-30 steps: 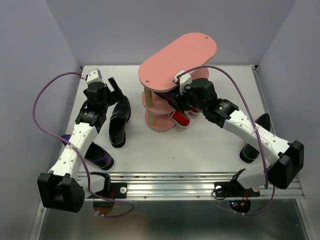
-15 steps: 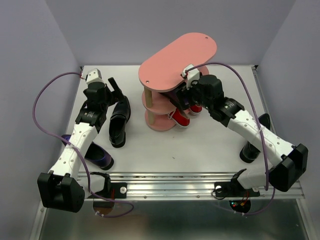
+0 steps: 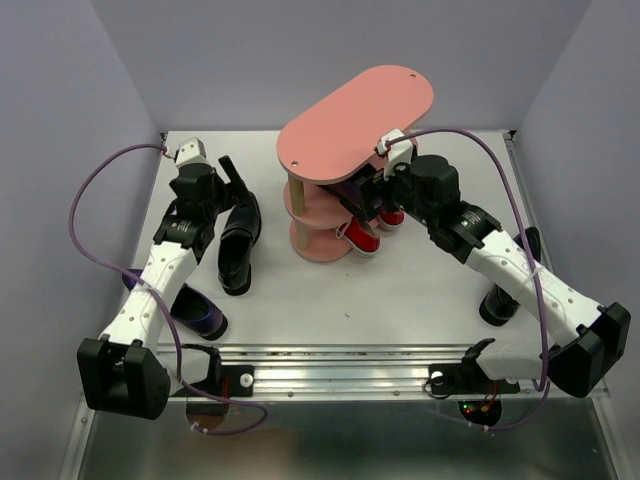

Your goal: Place and organize the shoes onto the shoe shelf

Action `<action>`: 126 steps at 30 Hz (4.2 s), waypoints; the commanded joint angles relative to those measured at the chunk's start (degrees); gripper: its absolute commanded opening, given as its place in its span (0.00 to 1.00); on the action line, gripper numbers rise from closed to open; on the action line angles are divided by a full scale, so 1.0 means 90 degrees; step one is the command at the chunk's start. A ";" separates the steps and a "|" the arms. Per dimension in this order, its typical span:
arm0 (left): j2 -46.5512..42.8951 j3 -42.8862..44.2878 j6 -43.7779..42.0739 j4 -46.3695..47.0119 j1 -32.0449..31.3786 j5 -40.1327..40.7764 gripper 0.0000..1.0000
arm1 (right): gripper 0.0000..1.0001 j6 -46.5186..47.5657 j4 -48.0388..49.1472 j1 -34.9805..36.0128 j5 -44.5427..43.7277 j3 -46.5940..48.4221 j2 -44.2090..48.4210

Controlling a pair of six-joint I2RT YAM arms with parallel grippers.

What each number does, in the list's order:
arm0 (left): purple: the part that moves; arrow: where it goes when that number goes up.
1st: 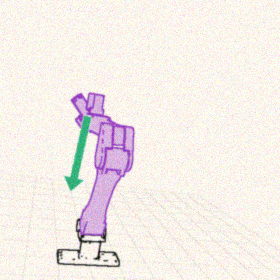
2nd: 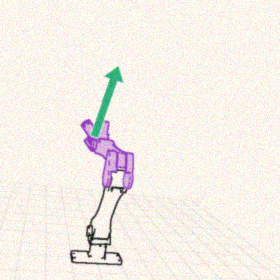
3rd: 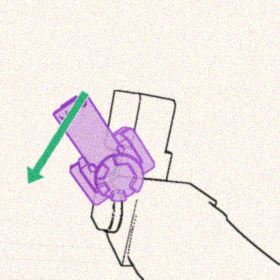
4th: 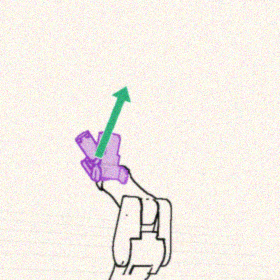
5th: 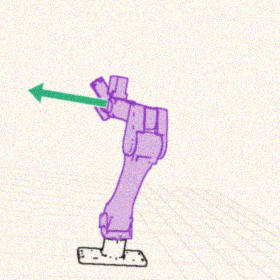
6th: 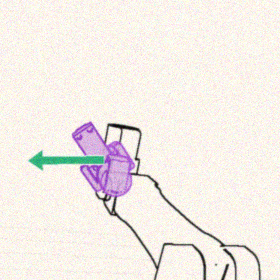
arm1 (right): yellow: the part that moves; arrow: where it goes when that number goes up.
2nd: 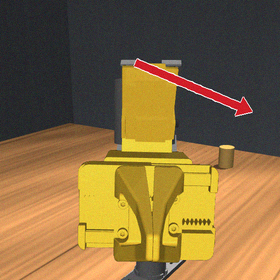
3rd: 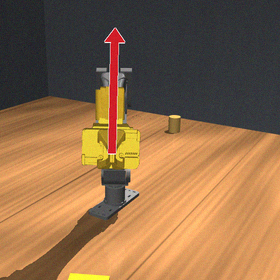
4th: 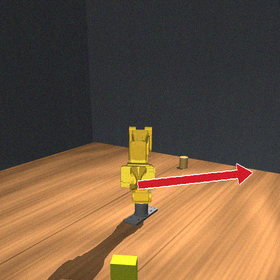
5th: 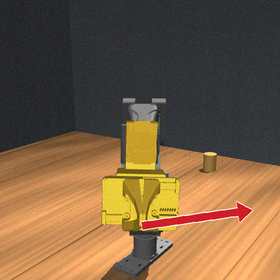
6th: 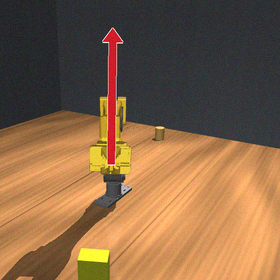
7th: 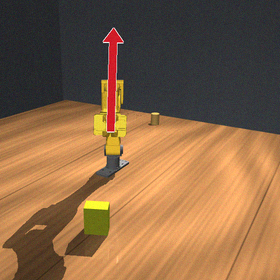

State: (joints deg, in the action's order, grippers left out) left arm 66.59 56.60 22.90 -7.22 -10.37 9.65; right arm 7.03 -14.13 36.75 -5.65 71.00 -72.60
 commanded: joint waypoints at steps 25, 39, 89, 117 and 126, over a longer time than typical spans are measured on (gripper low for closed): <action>-0.0075 -0.0888 0.1069 -0.2040 -0.0166 0.0149 0.89 | 1.00 -0.0771 -0.1106 -0.0080 0.0188 -0.0018 0.1269; 0.0434 -0.1377 0.1762 -0.0888 -0.0536 -0.1013 0.86 | 1.00 -0.1015 -0.1106 -0.0080 0.0188 -0.0047 0.1270; -0.1568 -0.0925 0.5434 -0.5721 -0.0459 0.2220 0.81 | 1.00 -0.0937 -0.1028 -0.0080 0.0100 -0.0272 0.1416; -0.1451 -0.1933 0.5347 -0.4373 -0.0283 0.1809 0.41 | 1.00 -0.0966 -0.0959 -0.0080 0.0159 -0.0428 0.1631; -0.1246 -0.1904 0.5249 -0.4090 -0.0283 0.1662 0.64 | 1.00 -0.0966 -0.0959 -0.0080 0.0188 -0.0418 0.1621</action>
State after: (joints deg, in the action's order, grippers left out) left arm 54.72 39.81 70.61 -45.50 -13.37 24.05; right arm -1.76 -25.28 36.38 -4.49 67.48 -59.24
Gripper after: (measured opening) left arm 0.627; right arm 0.998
